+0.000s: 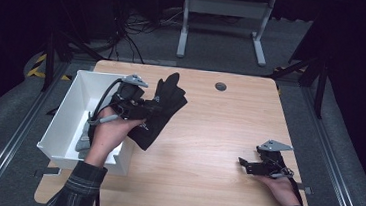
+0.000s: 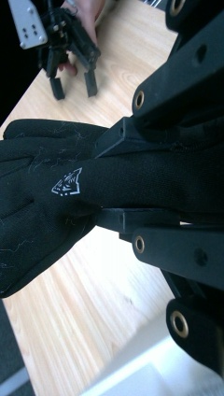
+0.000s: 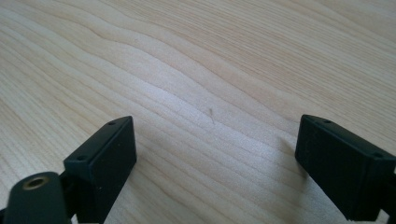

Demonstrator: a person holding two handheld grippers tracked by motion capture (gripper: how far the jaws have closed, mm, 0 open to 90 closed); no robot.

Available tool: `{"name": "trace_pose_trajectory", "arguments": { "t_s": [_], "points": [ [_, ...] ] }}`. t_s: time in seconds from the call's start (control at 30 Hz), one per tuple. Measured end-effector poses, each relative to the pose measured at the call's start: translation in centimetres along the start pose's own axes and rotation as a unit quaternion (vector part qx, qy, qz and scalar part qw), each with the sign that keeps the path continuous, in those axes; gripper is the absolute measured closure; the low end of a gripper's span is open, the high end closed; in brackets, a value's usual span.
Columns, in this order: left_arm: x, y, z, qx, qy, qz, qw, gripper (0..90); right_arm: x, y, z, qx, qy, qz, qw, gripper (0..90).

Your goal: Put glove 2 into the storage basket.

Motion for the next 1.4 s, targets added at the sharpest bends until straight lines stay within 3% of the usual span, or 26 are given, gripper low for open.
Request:
{"name": "trace_pose_trajectory", "arguments": {
  "t_s": [0.13, 0.4, 0.43, 0.53, 0.67, 1.0, 1.4],
  "points": [
    [1.1, -0.1, 1.1, 0.007, 0.014, -0.004, 0.9999, 68.4, 0.0, 0.0, 0.0, 0.000, 0.000, 0.000, 1.0000, 12.8],
    [3.9, -1.3, 4.4, 0.042, 0.047, -0.019, 0.9978, 68.4, 0.0, 0.0, 0.0, 0.000, 0.000, 0.000, 1.0000, 12.8],
    [4.5, -1.8, 5.2, 0.055, 0.056, -0.021, 0.9967, 68.4, 0.0, 0.0, 0.0, 0.000, 0.000, 0.000, 1.0000, 12.8],
    [5.2, -2.3, 6.2, 0.067, 0.065, -0.023, 0.9954, 68.4, 0.0, 0.0, 0.0, 0.000, 0.000, 0.000, 1.0000, 12.8],
    [5.8, -3.8, 8.1, 0.095, 0.089, -0.019, 0.9914, 68.4, 0.0, 0.0, 0.0, 0.000, 0.000, 0.000, 1.0000, 12.8],
    [5.4, -7.0, 10.7, 0.140, 0.105, 0.000, 0.9846, 68.4, 0.0, 0.0, 0.0, 0.000, 0.000, 0.000, 1.0000, 12.8],
    [3.2, -10.6, 13.3, 0.183, 0.115, 0.034, 0.9758, 68.0, 0.0, 0.0, 0.0, 0.000, 0.000, 0.000, 1.0000, 12.8]
  ]
}}
Point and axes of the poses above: each handheld gripper's, and its own axes: x roughly backward along the jaws, y roughly out of its top, z roughly to its left, the point moved 7 cm from there along -x, roughly forward along the jaws, and after that the axes turned 1 degree about -x, right-handed, at the moved point
